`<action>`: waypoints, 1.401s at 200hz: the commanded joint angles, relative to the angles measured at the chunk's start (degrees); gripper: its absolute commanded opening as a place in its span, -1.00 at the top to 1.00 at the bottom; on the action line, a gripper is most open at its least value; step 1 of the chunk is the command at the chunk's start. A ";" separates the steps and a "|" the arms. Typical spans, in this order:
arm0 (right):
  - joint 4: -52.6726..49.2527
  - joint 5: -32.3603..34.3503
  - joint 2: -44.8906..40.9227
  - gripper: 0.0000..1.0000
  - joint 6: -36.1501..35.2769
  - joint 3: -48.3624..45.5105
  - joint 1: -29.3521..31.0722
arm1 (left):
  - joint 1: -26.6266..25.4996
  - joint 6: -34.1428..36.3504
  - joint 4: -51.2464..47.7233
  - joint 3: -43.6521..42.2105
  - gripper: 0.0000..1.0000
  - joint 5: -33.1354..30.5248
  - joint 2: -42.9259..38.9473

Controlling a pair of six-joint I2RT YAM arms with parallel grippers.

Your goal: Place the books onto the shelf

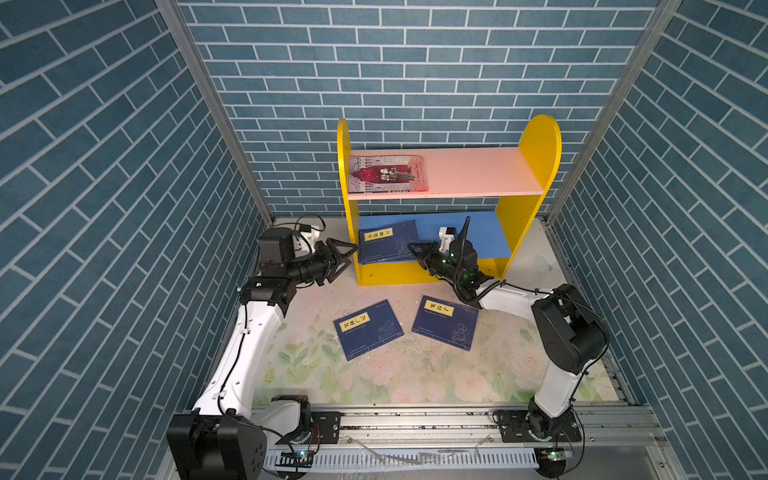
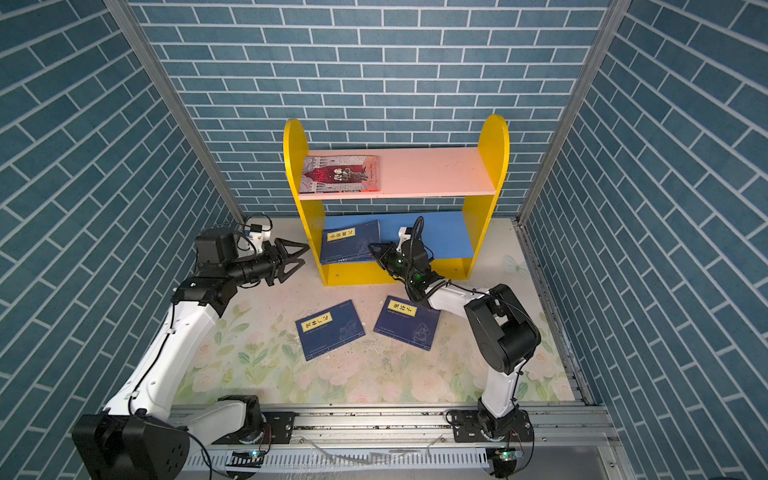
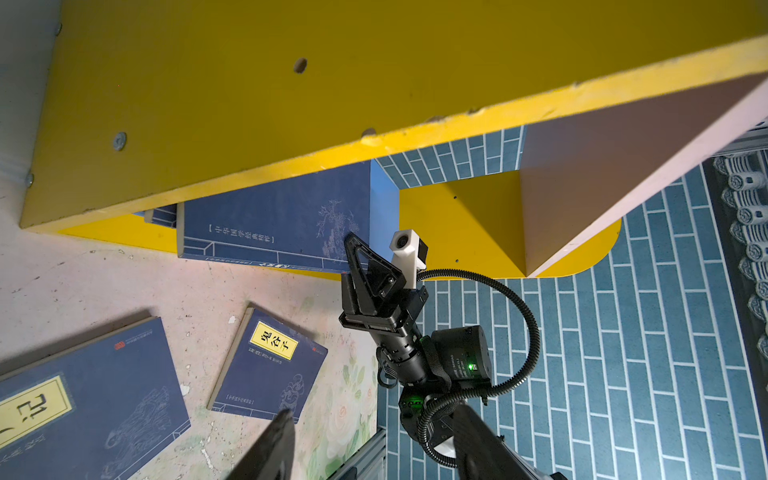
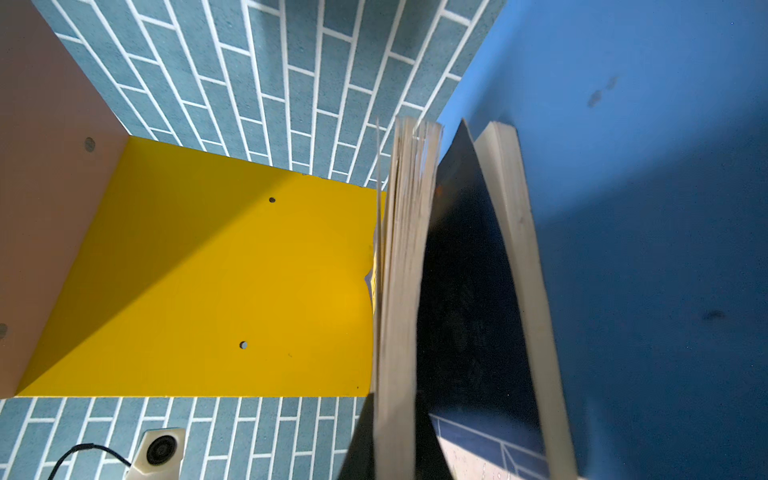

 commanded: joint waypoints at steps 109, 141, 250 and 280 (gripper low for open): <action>-1.11 2.26 3.00 0.96 2.65 5.75 1.72 | 0.51 -4.50 5.87 -2.21 -0.25 3.05 0.52; -2.29 2.12 4.00 0.94 2.57 6.34 1.74 | 0.51 -4.68 6.04 -2.47 -0.25 3.24 0.59; -9.40 1.70 1.04 0.27 1.13 6.94 1.98 | 0.68 -5.85 7.52 -2.74 -0.25 3.77 0.79; -12.55 2.07 -0.98 0.18 0.55 6.44 1.89 | 0.68 -7.40 7.49 -2.74 -0.25 3.79 0.83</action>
